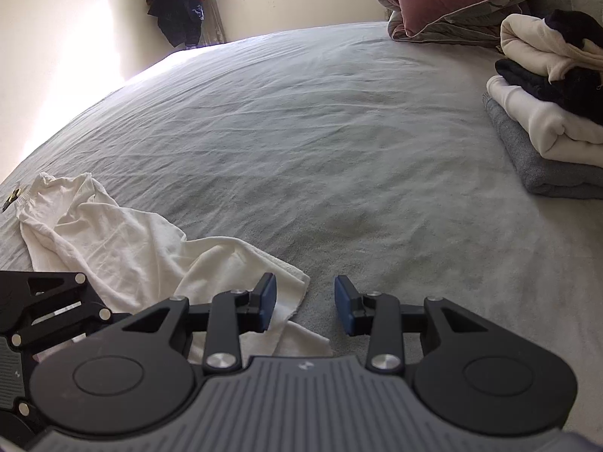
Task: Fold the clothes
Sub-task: 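Grasp the white garment edge with the right gripper near the left gripper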
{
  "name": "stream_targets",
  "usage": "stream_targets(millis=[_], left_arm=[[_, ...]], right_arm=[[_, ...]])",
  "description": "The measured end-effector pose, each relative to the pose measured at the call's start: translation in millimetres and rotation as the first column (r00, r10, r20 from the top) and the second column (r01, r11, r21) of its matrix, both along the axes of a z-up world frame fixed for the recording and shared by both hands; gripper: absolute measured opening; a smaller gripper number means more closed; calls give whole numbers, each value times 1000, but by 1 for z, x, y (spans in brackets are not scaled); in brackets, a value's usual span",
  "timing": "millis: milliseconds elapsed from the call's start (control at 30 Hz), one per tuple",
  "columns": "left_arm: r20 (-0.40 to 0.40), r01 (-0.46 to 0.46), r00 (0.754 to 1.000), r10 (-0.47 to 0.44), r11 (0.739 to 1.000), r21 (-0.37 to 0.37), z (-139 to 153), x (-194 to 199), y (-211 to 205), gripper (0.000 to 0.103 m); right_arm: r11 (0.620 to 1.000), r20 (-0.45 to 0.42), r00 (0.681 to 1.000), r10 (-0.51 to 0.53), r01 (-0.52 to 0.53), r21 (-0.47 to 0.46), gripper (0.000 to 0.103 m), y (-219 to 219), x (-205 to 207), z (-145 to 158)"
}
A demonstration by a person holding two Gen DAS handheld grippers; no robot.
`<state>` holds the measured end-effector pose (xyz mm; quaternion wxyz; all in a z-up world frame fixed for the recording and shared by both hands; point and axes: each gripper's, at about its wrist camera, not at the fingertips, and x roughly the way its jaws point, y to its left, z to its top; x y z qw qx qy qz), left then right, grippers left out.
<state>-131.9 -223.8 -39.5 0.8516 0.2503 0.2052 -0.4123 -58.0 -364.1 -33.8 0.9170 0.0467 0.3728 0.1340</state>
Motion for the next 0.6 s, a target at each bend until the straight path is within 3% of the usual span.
stream_targets(millis=[100,167,233,267,367,600], left_arm=[[-23,-5,1000,4,1000,-10,-1,5,-8,37],[-50,-11,999,10,1000,-21,-2,9,-11,28],[-78,-21,997,18,999,-30,-3,12,-14,18],[-88,-25,996,22,999,-34,-3,12,-15,3],[-68,-60,996,55,996,-65,2,8,-12,1],[-39,-85,996,79,970,-229,38,-10,20,1]], right_arm=[[1000,3,1000,21,-21,-4,36,1,6,-5],[999,-1,999,38,-38,0,26,2,11,-8],[999,-5,999,48,-48,16,7,2,14,-8],[999,-5,999,47,-47,25,5,3,15,-6],[998,21,999,38,-39,41,5,2,13,2],[997,138,990,17,-28,77,4,-6,-10,40]])
